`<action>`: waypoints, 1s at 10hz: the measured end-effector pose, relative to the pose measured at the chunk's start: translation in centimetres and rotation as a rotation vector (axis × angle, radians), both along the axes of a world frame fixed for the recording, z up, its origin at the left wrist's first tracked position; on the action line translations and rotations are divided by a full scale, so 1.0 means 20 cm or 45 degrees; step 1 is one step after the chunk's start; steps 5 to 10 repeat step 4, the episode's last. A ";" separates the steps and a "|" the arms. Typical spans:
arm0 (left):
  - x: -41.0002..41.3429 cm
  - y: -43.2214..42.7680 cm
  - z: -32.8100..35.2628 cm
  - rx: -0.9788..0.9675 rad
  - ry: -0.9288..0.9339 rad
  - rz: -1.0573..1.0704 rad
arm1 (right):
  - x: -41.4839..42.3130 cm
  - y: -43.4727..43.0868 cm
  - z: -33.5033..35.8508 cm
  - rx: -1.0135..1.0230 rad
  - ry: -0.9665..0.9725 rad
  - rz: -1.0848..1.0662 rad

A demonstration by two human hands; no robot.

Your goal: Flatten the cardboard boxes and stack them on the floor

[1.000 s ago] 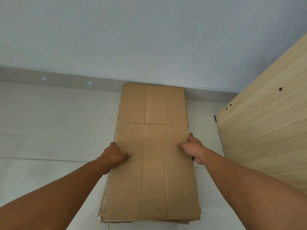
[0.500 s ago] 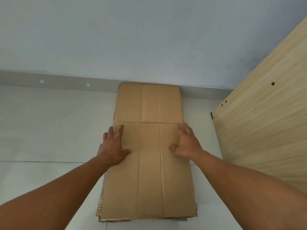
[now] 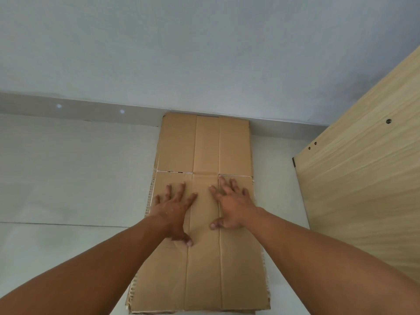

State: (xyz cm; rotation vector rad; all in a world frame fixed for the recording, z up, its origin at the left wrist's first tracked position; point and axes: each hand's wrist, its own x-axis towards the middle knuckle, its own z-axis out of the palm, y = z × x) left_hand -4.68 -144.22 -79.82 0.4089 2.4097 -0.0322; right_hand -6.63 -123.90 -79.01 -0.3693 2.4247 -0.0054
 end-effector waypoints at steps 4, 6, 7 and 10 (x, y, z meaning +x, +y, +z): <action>-0.02 0.04 0.10 -0.042 -0.030 0.032 | 0.02 -0.04 0.06 -0.091 0.056 -0.097; -0.02 0.04 0.10 -0.042 -0.030 0.032 | 0.02 -0.04 0.06 -0.091 0.056 -0.097; -0.02 0.04 0.10 -0.042 -0.030 0.032 | 0.02 -0.04 0.06 -0.091 0.056 -0.097; -0.02 0.04 0.10 -0.042 -0.030 0.032 | 0.02 -0.04 0.06 -0.091 0.056 -0.097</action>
